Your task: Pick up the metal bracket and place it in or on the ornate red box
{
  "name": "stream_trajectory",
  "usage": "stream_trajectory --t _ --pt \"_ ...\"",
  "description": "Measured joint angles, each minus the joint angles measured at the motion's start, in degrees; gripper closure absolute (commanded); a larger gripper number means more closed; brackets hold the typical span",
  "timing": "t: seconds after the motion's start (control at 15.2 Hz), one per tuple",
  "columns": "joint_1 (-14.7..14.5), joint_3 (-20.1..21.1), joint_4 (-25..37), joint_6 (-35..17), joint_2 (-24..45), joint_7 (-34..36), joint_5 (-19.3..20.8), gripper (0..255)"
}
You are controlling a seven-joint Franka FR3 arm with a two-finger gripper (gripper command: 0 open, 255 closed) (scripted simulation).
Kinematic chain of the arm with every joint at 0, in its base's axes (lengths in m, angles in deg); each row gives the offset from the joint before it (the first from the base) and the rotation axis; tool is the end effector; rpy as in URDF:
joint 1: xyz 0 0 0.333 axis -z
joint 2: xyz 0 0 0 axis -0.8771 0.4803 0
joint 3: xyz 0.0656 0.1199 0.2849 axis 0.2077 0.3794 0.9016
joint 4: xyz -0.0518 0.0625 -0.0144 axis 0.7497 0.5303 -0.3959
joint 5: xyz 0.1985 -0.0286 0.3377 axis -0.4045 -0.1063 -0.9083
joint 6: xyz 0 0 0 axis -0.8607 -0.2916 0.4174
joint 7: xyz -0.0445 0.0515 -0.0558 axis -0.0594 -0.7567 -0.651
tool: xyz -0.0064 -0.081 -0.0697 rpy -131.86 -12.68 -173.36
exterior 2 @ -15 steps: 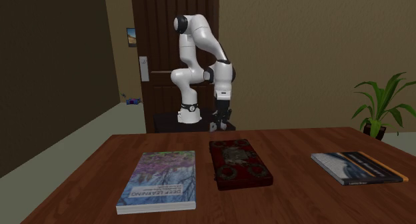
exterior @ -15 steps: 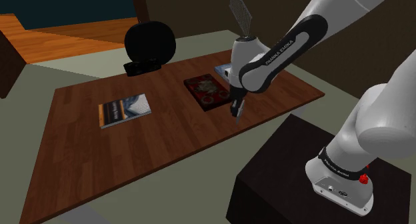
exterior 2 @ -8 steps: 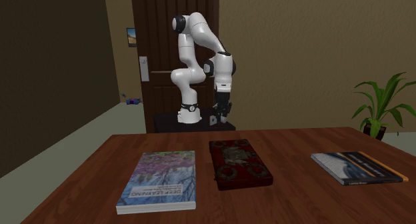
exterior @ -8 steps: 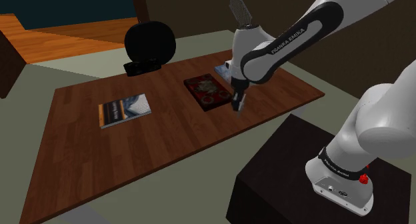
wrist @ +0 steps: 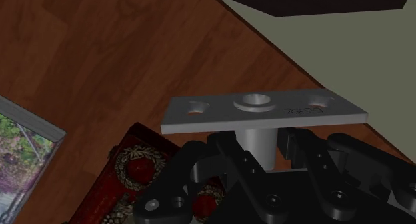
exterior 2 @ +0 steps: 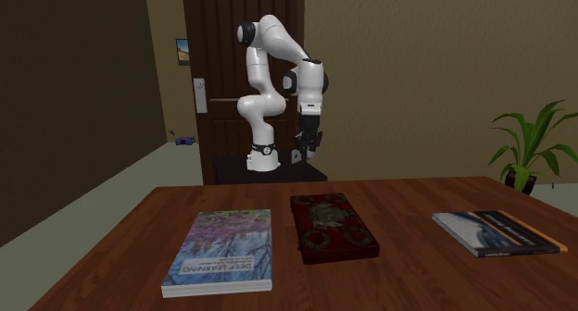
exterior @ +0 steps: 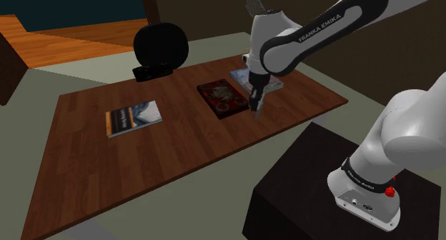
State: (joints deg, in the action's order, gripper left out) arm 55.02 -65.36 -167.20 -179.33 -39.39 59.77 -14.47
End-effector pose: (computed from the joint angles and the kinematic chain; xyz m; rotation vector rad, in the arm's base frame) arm 0.4218 0.0527 0.3437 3.0757 0.5783 -0.0185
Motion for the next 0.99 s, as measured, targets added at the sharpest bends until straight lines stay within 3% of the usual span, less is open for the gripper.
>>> stream_trajectory --t 0.33,0.99 --pt "0.94 -1.19 8.92 1.37 7.54 -1.9 0.31 255" --pt "3.21 -3.1 35.07 7.25 27.79 -6.51 -0.39 255"
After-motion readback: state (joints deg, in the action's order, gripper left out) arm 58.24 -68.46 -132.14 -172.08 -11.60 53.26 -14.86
